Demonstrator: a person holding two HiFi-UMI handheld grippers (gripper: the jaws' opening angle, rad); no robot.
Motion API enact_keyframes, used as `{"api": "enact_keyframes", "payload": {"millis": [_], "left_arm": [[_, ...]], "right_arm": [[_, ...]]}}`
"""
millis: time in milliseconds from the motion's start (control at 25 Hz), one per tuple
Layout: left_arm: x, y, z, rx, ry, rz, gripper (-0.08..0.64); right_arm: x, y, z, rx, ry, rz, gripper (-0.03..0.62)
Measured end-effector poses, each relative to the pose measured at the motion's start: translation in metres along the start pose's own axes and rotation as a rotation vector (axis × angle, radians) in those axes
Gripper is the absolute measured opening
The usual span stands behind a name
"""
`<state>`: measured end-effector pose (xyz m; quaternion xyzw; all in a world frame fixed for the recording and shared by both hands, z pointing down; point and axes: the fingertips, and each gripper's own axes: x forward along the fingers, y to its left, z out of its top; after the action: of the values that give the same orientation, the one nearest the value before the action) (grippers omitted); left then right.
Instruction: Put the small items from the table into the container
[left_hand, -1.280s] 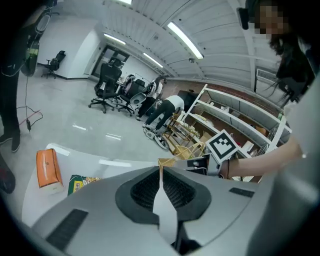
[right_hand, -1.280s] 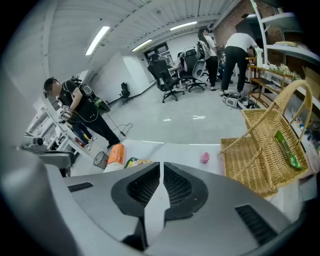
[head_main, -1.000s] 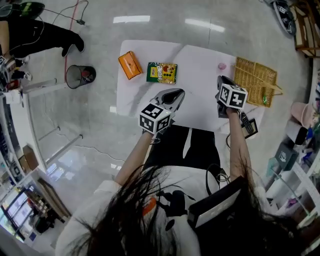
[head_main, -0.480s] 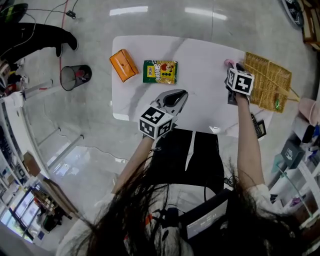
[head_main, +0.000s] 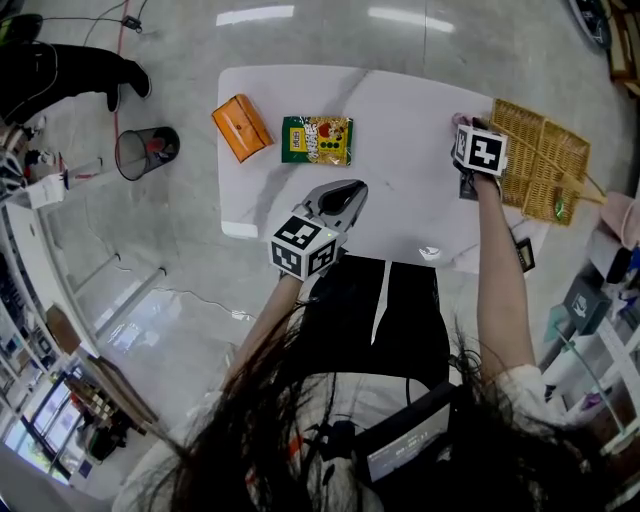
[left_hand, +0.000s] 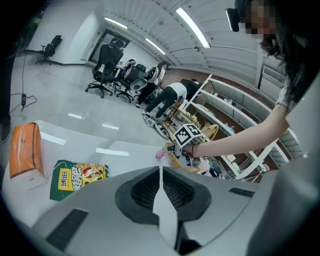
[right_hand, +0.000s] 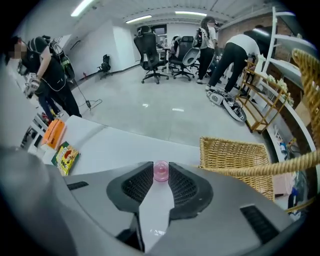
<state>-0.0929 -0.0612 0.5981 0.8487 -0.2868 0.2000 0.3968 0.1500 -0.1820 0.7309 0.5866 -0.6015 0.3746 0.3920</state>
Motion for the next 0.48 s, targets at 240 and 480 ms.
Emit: {"api": "enact_keyframes", "payload": {"millis": [240,480], "left_arm": [[0.004,-0.005,0.01,0.013,-0.017,-0.001,0.014],[0.01,-0.015,0.011,0.023,-0.011,-0.004,0.014]], "right_arm": [[-0.026,0.008,0.011,-0.023,-0.095,0.032,0.098],[-0.067,0.031,0.002,0.055,-0.187,0.126,0.097]]}}
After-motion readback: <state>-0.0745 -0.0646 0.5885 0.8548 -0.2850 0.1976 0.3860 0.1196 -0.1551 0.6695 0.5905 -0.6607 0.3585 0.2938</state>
